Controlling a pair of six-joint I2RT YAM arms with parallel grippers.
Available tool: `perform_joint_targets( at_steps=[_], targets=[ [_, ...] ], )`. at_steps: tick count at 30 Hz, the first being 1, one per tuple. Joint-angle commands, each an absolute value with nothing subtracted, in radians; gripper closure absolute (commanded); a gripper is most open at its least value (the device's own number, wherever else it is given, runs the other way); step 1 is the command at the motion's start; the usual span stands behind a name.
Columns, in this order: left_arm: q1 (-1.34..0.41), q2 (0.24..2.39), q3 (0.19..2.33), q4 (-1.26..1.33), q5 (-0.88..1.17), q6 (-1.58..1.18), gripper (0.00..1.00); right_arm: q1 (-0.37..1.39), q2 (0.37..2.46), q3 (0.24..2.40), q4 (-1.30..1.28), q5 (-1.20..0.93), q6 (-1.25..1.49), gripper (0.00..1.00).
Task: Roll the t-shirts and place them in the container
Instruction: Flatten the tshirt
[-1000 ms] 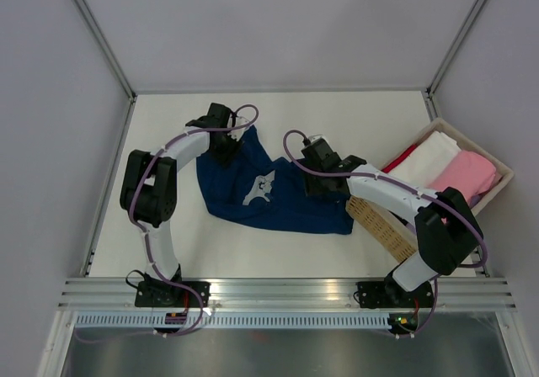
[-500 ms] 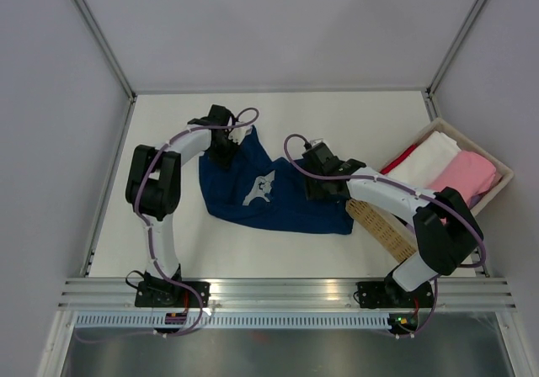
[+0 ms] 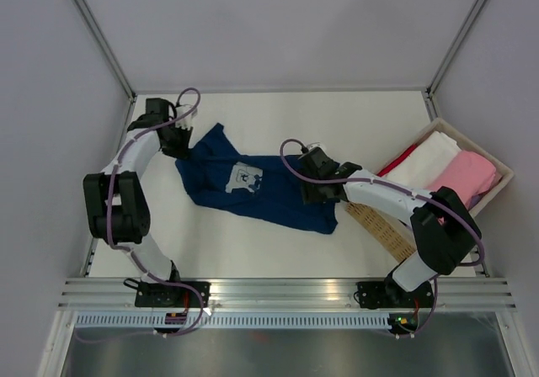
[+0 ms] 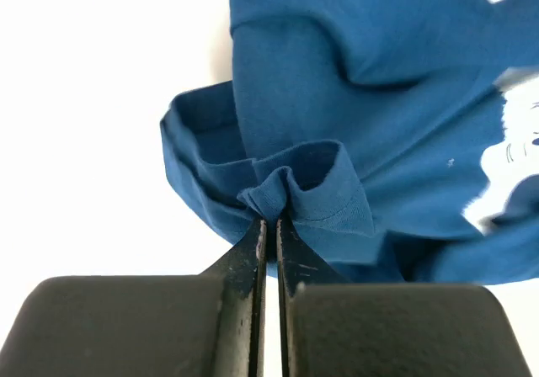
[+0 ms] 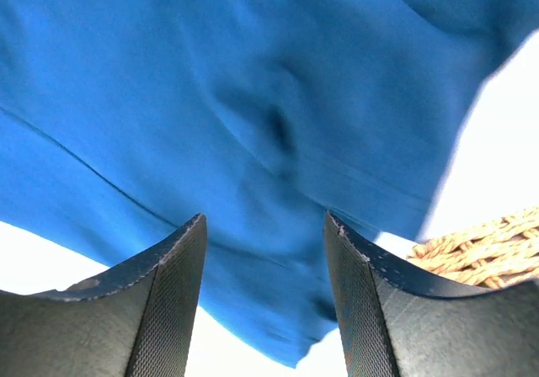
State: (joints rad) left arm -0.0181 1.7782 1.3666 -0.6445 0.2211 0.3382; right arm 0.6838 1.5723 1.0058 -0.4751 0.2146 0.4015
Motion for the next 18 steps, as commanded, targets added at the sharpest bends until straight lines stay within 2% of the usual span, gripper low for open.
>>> perform_joint_targets(
  at_steps=[1, 7, 12, 16, 18],
  targets=[
    [0.081, 1.675, 1.277, -0.647, 0.268, 0.353, 0.98, 0.728, 1.598, 1.017, -0.494, 0.278, 0.423, 0.36],
    [0.178, 1.563, 1.125, -0.646, 0.281, 0.399, 0.96, 0.752, 1.598, 1.003, -0.502, 0.266, 0.436, 0.34],
    [0.232, 1.557, 1.063, -0.637, 0.307, 0.399, 0.88, 0.753, 1.626, 0.985, -0.417, 0.146, 0.428, 0.37],
    [0.244, 1.531, 1.046, -0.630, 0.299, 0.382, 0.85, 0.749, 1.693, 0.996, -0.376, 0.153, 0.405, 0.39],
    [0.244, 1.519, 1.032, -0.629, 0.288, 0.382, 0.80, 0.744, 1.738, 1.000, -0.377, 0.158, 0.393, 0.39]
  ],
)
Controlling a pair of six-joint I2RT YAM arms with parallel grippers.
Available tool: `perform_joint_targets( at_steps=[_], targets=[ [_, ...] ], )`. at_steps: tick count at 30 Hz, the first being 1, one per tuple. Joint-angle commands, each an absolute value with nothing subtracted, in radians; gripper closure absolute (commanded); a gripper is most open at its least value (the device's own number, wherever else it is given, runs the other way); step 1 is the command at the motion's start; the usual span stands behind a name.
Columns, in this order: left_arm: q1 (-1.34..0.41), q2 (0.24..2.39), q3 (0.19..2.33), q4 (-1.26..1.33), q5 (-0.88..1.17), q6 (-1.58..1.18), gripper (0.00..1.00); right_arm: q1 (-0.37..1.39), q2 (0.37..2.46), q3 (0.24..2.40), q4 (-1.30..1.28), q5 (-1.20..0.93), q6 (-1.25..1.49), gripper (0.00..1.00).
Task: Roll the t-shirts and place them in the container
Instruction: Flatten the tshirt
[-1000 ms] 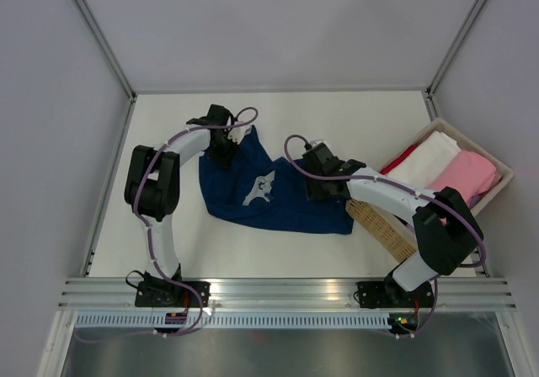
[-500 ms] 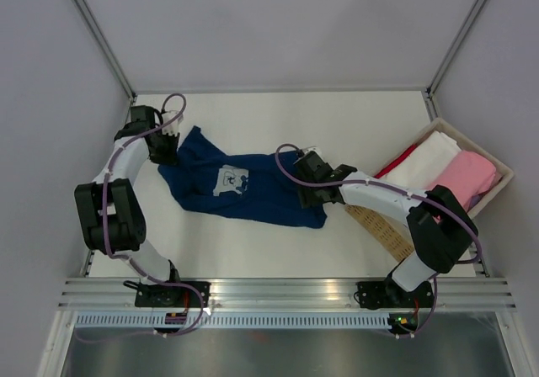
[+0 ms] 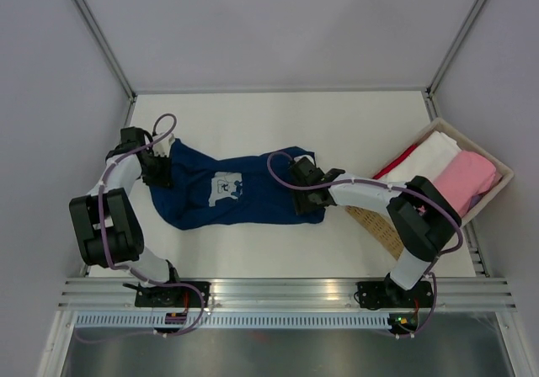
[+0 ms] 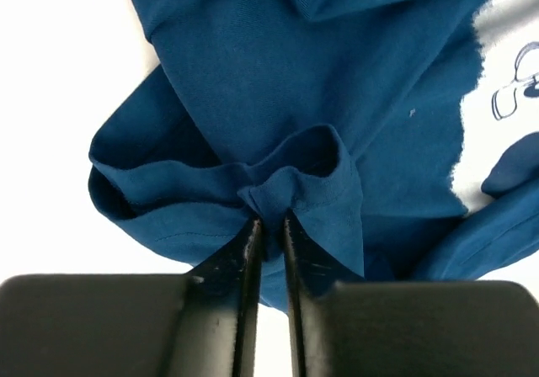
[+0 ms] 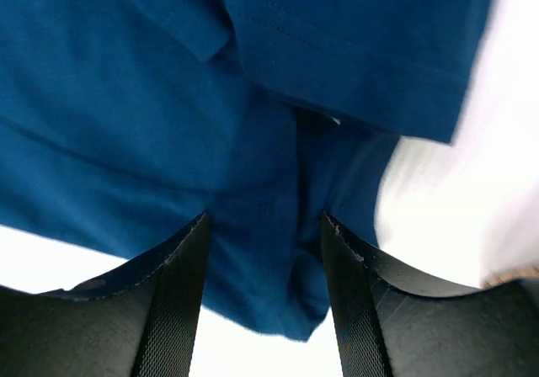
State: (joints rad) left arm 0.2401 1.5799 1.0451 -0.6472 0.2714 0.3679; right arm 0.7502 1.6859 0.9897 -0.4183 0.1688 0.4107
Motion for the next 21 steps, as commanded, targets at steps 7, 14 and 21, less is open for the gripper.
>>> perform_joint_targets(
  at_steps=[7, 14, 21],
  targets=[
    [0.250, 1.491, 0.993, -0.626, 0.229, 0.384, 0.66, 0.744, 1.689, 0.954, -0.368, 0.126, 0.414, 0.67],
    [0.256, 1.489, 0.980, -0.621, 0.209, 0.373, 0.65, 0.744, 1.576, 0.923, -0.390, 0.161, 0.417, 0.85],
    [0.255, 1.488, 0.992, -0.621, 0.337, 0.338, 0.69, 0.747, 1.545, 0.902, -0.377, 0.141, 0.410, 0.77]
  ],
)
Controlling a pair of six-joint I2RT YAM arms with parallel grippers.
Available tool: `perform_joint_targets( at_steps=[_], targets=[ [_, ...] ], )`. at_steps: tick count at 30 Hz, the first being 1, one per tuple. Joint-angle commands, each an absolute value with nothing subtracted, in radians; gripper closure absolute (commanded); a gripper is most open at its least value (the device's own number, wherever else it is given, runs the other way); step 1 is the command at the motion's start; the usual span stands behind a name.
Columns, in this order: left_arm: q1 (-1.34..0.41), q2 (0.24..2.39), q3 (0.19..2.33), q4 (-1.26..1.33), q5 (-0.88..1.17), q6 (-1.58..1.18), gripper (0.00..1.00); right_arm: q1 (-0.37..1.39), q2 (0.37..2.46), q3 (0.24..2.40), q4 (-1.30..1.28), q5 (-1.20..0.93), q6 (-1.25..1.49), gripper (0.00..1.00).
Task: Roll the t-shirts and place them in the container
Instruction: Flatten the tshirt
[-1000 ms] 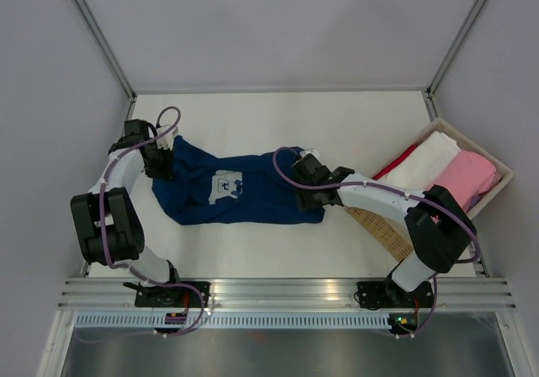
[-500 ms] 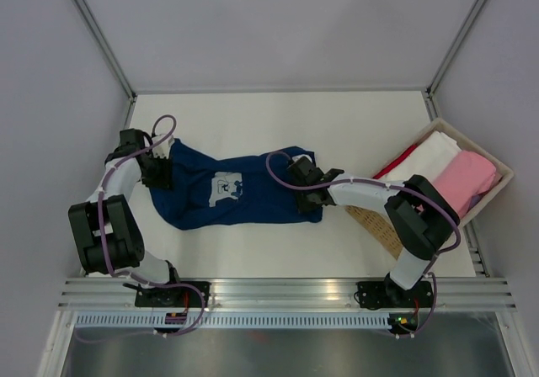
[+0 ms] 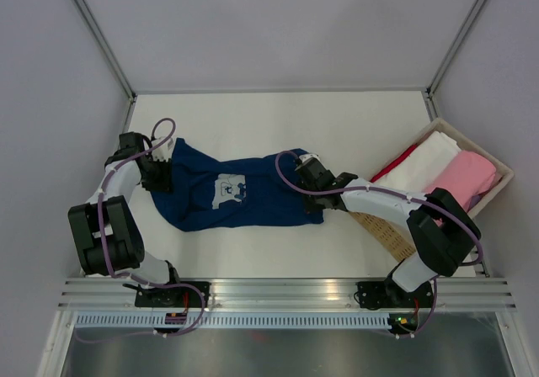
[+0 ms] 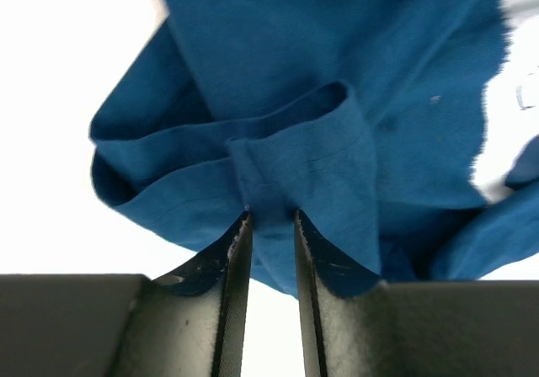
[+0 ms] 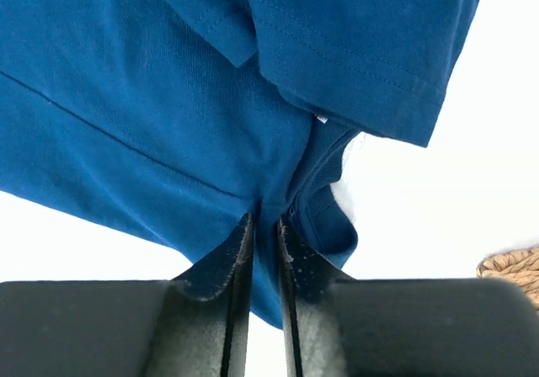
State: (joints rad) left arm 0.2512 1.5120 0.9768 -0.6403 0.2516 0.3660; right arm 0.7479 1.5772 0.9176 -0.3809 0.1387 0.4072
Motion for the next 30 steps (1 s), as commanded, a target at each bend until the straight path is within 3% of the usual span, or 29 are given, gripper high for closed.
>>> perform_joint_targets(
  at_steps=[1, 6, 7, 15, 19, 30],
  targets=[
    [0.255, 1.499, 1.000, -0.618, 0.342, 0.330, 0.71, 0.747, 1.545, 0.897, -0.374, 0.137, 0.410, 0.78],
    [0.253, 1.534, 1.012, -0.621, 0.325, 0.319, 0.90, 0.747, 1.560, 0.897, -0.382, 0.144, 0.403, 0.91],
    [0.253, 1.534, 1.012, -0.623, 0.327, 0.324, 0.97, 0.747, 1.557, 0.899, -0.385, 0.146, 0.405, 0.99],
    [0.255, 1.411, 1.052, -0.635, 0.288, 0.324, 0.98, 0.749, 1.464, 0.974, -0.446, 0.195, 0.388, 1.00],
    [0.258, 1.341, 1.207, -0.701, 0.067, 0.336, 0.98, 0.749, 1.392, 1.086, -0.534, 0.259, 0.371, 1.00],
    [0.471, 1.114, 1.399, -0.890, -0.081, 0.567, 0.98, 0.747, 0.901, 1.149, -0.695, 0.244, 0.423, 1.00]
  ],
)
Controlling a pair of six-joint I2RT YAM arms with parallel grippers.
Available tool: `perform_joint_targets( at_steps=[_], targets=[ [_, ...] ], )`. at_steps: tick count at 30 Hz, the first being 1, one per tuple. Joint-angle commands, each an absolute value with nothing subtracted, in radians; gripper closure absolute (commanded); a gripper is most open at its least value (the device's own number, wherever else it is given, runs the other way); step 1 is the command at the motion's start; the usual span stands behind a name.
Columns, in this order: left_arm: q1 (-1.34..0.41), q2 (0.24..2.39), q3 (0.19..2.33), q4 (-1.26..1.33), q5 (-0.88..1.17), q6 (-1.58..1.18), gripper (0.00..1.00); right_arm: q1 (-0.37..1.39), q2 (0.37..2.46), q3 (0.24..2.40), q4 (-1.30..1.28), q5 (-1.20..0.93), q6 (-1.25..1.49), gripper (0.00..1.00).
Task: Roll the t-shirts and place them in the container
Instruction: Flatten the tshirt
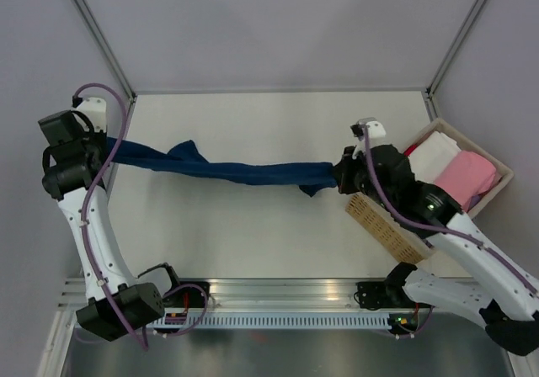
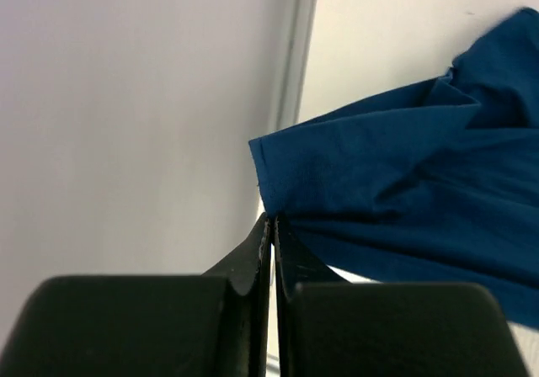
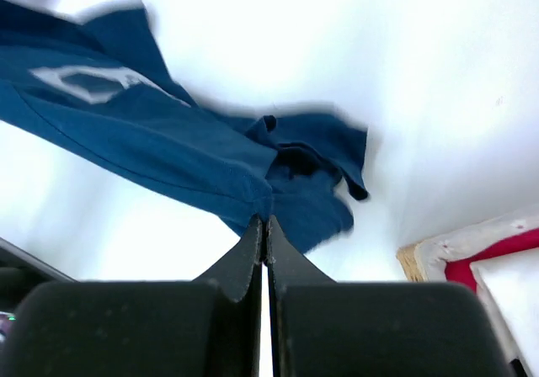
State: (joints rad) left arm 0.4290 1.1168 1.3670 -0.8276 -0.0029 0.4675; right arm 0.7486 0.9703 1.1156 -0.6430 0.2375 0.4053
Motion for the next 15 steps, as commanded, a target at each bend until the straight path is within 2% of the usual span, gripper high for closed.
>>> perform_joint_targets(
  at_steps=[1, 3, 5, 8, 10, 11, 13, 14, 15],
  targets=[
    [0.477, 1.129, 1.396, -0.888, -0.077, 0.569, 0.98, 0.746, 0.897, 1.144, -0.683, 0.250, 0.410, 1.00],
    [0.479, 1.163, 1.390, -0.877, -0.042, 0.539, 0.98, 0.744, 0.939, 1.146, -0.640, 0.270, 0.391, 1.00],
    [0.477, 1.238, 1.402, -0.855, -0.005, 0.509, 0.98, 0.732, 1.066, 1.167, -0.594, 0.239, 0.336, 1.00],
    [0.469, 1.371, 1.485, -0.841, 0.087, 0.427, 0.98, 0.654, 1.289, 1.299, -0.496, 0.096, 0.293, 1.00],
    [0.457, 1.434, 1.567, -0.822, 0.074, 0.379, 0.98, 0.577, 1.464, 1.501, -0.477, 0.046, 0.304, 1.00],
    [0.450, 1.484, 1.600, -0.819, 0.072, 0.365, 0.98, 0.566, 1.520, 1.669, -0.479, 0.046, 0.292, 1.00],
    [0.446, 1.523, 1.699, -0.816, 0.078, 0.324, 0.98, 0.537, 1.679, 1.864, -0.508, 0.096, 0.296, 1.00],
    [0.445, 1.541, 1.730, -0.815, 0.081, 0.312, 0.98, 0.529, 1.736, 2.096, -0.567, 0.104, 0.290, 1.00],
    [0.446, 1.543, 1.788, -0.810, 0.084, 0.295, 0.98, 0.519, 1.793, 2.228, -0.613, 0.115, 0.291, 1.00]
  ],
)
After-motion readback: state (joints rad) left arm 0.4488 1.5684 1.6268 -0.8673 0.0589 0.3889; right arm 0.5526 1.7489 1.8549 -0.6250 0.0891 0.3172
